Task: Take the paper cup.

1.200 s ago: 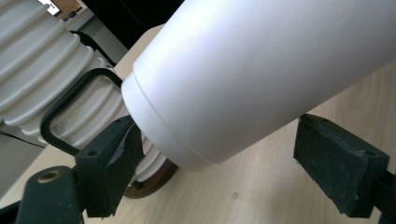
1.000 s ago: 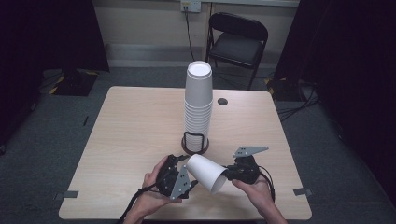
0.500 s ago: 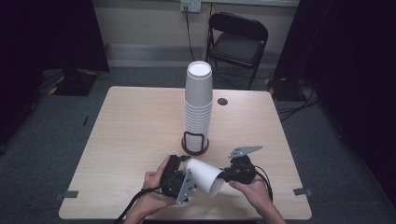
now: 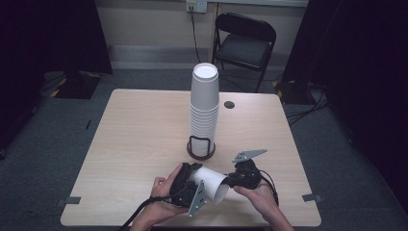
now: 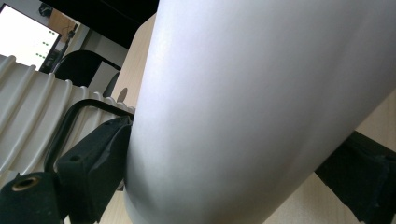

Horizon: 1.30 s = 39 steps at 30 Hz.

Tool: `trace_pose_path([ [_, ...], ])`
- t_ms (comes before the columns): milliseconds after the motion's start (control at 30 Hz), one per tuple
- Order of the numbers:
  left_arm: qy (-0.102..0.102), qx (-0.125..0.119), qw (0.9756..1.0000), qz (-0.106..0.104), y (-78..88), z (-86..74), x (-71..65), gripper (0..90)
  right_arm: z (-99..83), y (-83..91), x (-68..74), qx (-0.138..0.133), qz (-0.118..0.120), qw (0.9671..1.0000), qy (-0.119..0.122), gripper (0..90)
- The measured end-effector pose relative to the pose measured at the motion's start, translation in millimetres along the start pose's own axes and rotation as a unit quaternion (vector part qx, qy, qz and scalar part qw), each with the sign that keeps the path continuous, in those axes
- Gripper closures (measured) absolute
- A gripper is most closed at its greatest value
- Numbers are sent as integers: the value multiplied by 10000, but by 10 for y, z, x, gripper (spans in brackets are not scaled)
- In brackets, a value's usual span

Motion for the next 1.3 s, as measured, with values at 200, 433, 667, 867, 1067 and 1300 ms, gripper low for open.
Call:
trace_pose_path([
  [200, -165, -36, 9999, -3, 12, 59, -15, 91, -4, 28, 2, 11, 68, 10000, -5, 871],
  [433, -363, -23, 9993, 19, -4, 121, -48, 97, 2, -15, 12, 20, 68, 10000, -30, 872],
  [667, -383, -102, 9992, 18, -18, 185, -53, 100, 18, -23, 21, -20, 61, 10000, -31, 878],
  [867, -405, -240, 9989, -35, -31, 293, -52, 101, 38, -23, 13, -99, 125, 9998, -137, 883],
  [1067, -300, -319, 9990, 41, -69, 377, -36, 77, 58, -52, 29, -126, 150, 9997, -136, 885],
  [1300, -277, -330, 9991, 44, -96, 418, -70, 69, 50, -85, 46, -55, 124, 9998, -114, 885],
])
Point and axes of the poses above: each handheld gripper's, and its own axes: y roughly backward along the jaws, z roughly out of its top, x roughly to its left, the point moved 7 cm from there along -y, roughly forward along the jaws, and after that the axes turned 11 degrees about -y, right-handed, at the moved point
